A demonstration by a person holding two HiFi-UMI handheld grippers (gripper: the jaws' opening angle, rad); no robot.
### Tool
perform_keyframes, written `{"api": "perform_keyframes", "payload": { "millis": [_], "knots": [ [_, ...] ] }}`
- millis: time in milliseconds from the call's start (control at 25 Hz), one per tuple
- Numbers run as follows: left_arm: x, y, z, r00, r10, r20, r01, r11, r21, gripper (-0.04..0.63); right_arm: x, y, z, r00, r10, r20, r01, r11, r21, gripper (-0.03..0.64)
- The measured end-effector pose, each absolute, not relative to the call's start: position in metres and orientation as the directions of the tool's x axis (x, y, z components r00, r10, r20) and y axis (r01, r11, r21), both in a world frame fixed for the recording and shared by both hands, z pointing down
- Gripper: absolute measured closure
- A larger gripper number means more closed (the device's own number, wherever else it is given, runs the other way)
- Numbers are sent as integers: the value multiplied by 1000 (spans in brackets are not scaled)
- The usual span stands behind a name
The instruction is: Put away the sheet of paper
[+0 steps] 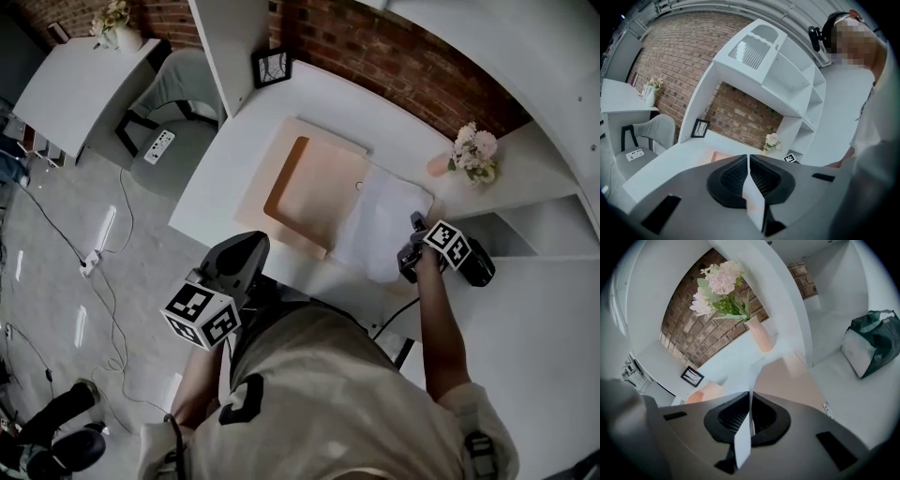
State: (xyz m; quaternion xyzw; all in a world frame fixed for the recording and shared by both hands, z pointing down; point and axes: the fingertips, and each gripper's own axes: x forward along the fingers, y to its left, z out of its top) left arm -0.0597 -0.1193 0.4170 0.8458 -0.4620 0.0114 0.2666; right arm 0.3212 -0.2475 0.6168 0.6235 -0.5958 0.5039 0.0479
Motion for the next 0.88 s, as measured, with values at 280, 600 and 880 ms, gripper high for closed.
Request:
{"api": "perform_keyframes", "payload": {
  "millis": [280, 600, 880],
  "knots": [
    [-70, -116, 419, 556, -784, 276, -797, -409, 444, 568, 308, -248, 620, -241, -688, 685, -784, -278, -555, 589],
    [-71, -115, 417, 557, -782, 281, -799, -411, 439, 568, 294, -250, 622, -281, -686, 672, -756, -273, -595, 589],
    [-70, -117, 414, 551, -784, 285, -803, -405, 438, 568, 283, -255, 619, -318, -684, 656, -731, -264, -629, 589]
  ]
}}
